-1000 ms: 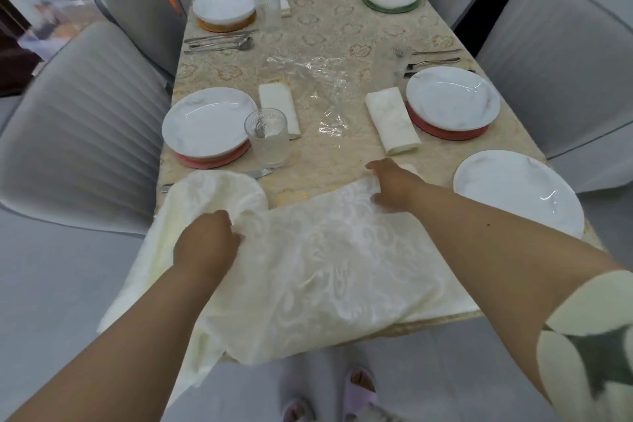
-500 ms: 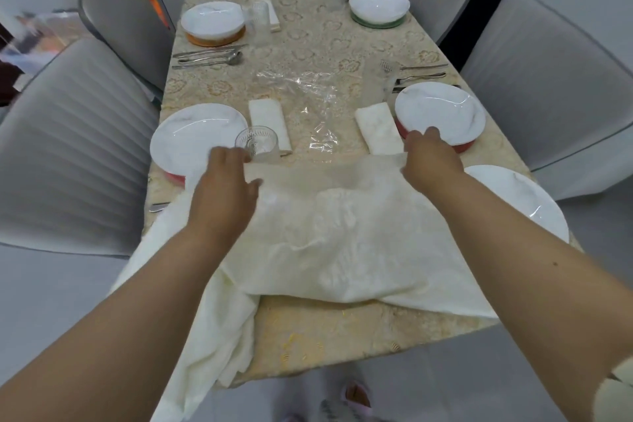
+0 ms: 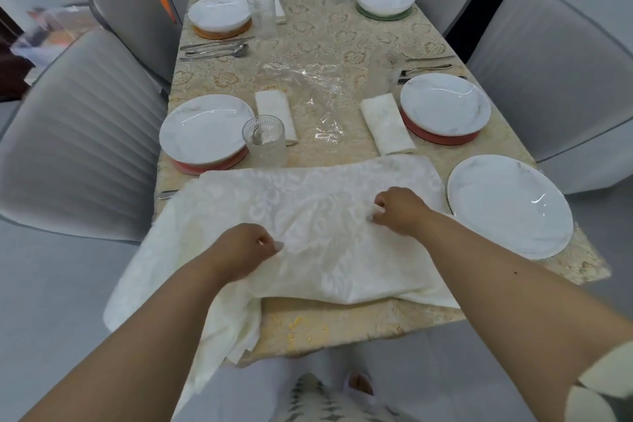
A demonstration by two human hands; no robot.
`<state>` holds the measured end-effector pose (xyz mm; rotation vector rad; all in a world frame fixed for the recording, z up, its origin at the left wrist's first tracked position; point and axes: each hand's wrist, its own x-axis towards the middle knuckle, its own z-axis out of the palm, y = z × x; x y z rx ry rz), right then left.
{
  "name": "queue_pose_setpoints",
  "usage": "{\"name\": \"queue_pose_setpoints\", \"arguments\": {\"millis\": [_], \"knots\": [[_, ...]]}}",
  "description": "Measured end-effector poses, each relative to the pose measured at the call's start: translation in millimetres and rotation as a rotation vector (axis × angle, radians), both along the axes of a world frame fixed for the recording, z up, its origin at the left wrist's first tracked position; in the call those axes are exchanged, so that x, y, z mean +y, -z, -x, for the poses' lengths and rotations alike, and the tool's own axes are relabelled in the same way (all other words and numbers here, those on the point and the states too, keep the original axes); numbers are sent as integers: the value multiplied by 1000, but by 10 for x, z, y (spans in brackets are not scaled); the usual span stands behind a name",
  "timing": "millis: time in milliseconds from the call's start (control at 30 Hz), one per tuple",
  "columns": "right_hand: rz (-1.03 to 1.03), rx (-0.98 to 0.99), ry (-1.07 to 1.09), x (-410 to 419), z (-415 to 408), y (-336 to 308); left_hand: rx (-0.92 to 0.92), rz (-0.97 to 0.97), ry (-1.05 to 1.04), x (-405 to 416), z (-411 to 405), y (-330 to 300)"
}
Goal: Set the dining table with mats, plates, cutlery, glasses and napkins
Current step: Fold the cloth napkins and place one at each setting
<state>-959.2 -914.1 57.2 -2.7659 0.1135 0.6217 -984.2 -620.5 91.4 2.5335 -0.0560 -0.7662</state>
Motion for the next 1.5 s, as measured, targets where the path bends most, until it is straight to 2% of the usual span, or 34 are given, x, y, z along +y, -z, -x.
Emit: {"name": "queue_pose_setpoints", "arguments": {"millis": [67,133,267,300,400,433,467,533,600,667,733,800,967,1033,1167,1300,1400,1500], "knots": [[-158,-15,6,-30,37,-69,25,148,-75,178,39,-89],[-276,-1,15,-29,76,-165,98,198,-110,359,83,-175],[-271,37,-38,49,151,-242,350,409,-328,477,157,-201],[-269,36,-36,77,167,-239,355,397,-343,439,184,-164],[-228,21,-37,122,219,-234,188,206,-218,339,288,-49],[-204,18,-42,118,234,-241,196,203,-184,364,326,-71],[-175,17,-47,114,247,-255,256,242,-153,447,357,-117],[-130,21,-67,110,260,-280,495,366,-97,621,435,-230],[-139,37,-80,147,268,-281,655,472,-134,703,515,-282],[-132,35,-95,230,273,-260,602,569,-324,665,576,-199],[-104,23,-107,321,279,-211,422,624,-499,585,610,-89],[-75,7,-107,397,292,-193,358,692,-529,619,660,-46],[-36,40,-168,519,310,-227,647,1027,-450,990,837,-95],[-31,98,-223,608,338,-208,650,999,-461,990,879,-82],[16,61,-248,744,384,-152,450,880,-463,854,900,-46],[-29,48,-256,758,411,-119,617,963,-260,1057,925,10],[-87,-53,-198,761,471,-52,573,776,-153,1134,928,12],[-35,-89,-229,772,524,-8,490,712,-159,1058,929,-41]]}}
